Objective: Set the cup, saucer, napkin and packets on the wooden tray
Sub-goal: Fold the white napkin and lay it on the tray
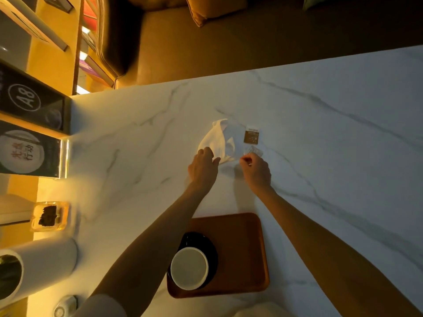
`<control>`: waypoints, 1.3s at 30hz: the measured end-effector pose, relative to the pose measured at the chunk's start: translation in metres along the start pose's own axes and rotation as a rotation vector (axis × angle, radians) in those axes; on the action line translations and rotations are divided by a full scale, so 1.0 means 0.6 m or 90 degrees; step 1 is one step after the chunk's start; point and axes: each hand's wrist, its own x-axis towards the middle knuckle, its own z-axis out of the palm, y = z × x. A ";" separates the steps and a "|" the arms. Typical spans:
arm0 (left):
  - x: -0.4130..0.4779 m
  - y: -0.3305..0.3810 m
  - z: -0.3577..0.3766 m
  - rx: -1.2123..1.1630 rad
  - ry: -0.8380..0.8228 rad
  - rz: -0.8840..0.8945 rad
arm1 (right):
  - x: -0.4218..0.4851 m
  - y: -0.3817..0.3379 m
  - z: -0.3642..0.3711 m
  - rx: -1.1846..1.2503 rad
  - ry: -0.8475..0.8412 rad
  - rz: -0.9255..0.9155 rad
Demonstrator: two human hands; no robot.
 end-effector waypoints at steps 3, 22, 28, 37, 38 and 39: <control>0.026 0.008 0.024 0.083 -0.032 0.039 | 0.028 -0.009 0.018 0.005 -0.036 0.001; 0.041 0.000 0.018 0.029 -0.099 0.203 | 0.026 -0.040 0.025 0.086 -0.088 -0.007; 0.000 -0.007 -0.089 -0.197 -0.129 0.230 | -0.014 -0.050 -0.024 0.057 -0.086 0.019; -0.090 0.053 -0.390 -0.167 0.011 0.361 | -0.125 -0.275 -0.171 0.111 -0.129 -0.372; -0.106 0.066 -0.425 -0.161 0.030 0.379 | -0.142 -0.313 -0.194 0.090 -0.134 -0.417; -0.121 0.078 -0.459 -0.159 0.049 0.401 | -0.160 -0.352 -0.217 0.079 -0.132 -0.440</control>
